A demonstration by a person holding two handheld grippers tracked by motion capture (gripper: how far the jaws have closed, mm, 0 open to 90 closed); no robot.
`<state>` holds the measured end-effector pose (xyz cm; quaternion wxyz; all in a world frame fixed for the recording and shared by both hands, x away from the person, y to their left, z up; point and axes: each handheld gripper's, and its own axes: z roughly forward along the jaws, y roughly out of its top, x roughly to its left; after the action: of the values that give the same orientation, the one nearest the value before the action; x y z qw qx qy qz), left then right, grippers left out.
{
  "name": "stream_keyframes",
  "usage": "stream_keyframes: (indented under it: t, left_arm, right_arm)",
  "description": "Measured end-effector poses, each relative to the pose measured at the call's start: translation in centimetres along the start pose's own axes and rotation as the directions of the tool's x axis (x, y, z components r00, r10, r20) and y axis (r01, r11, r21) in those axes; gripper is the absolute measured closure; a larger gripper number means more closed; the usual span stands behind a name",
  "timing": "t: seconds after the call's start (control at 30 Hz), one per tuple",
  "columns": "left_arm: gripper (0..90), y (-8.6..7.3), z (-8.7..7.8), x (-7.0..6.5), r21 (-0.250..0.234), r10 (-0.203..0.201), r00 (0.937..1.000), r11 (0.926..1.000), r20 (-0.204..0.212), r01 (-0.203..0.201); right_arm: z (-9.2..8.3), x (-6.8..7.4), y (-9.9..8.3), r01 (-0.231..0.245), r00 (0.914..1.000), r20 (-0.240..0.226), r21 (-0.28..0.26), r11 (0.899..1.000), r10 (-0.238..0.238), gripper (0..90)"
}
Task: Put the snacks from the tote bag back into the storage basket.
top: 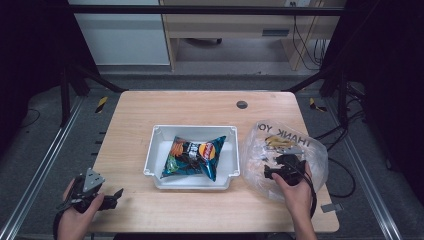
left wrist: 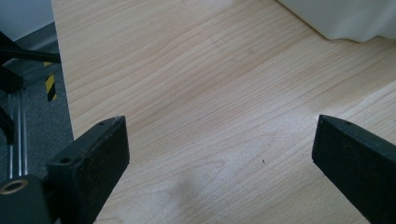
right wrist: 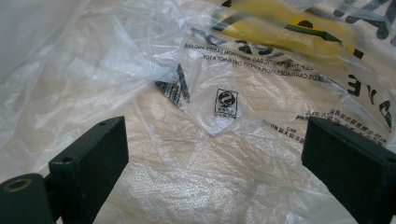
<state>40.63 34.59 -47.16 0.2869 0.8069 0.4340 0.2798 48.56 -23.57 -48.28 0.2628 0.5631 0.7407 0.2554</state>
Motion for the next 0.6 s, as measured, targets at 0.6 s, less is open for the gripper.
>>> stream_keyframes:
  t: [0.6]
  left_arm:
    - [3.6,0.1,-0.4,0.2,-0.012,-0.005,0.9999,0.9999,-0.012,0.005]
  right_arm:
    - [-0.6,0.3,-1.5,0.018,0.9997,-0.017,-0.017,1.000,-0.018,6.9]
